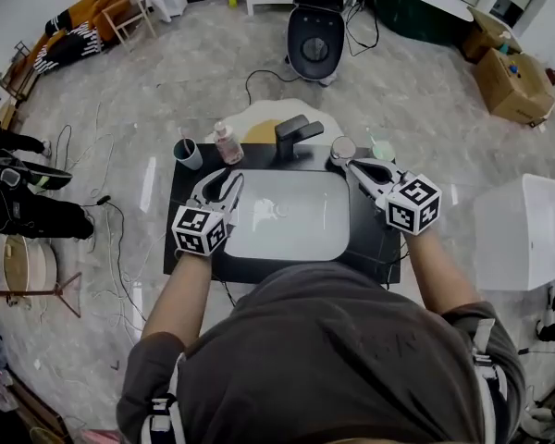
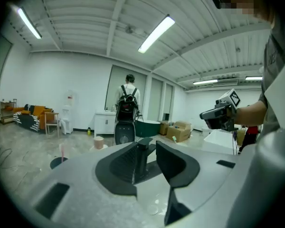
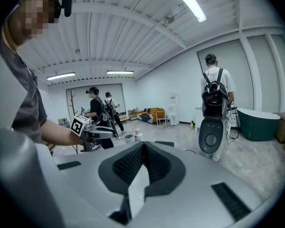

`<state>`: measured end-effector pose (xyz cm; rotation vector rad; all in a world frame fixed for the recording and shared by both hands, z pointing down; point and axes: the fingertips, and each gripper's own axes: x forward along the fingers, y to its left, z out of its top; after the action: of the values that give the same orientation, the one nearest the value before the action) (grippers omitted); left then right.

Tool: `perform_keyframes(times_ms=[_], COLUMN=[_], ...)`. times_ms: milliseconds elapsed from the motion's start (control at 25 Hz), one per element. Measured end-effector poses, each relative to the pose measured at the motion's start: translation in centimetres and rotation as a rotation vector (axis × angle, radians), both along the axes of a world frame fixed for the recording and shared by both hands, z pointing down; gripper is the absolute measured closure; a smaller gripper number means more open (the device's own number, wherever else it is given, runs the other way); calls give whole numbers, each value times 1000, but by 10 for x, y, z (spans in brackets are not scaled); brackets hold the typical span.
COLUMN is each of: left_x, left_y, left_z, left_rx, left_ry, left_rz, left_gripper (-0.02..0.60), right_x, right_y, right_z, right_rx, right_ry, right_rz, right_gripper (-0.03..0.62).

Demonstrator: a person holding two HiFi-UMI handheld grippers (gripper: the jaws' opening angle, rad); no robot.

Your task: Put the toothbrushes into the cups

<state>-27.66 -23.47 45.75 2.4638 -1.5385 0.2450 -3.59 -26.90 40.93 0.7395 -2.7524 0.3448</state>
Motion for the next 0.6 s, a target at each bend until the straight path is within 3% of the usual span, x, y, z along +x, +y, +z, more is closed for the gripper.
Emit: perform_keyframes(times_ms=[360,600], left_x=[118,160], left_y=[7,19], left_z=[-33,-29], left_rx=[19,-18], left_ry=[87,149], left_rz=[157,267], left_gripper=[555,575], right_x=[75,97], right_y=[-1,10], right_z=[-1,12], right_rx=[20,22], right_ry=[-27,-14], right_rz=[64,109], right_gripper=[602,602])
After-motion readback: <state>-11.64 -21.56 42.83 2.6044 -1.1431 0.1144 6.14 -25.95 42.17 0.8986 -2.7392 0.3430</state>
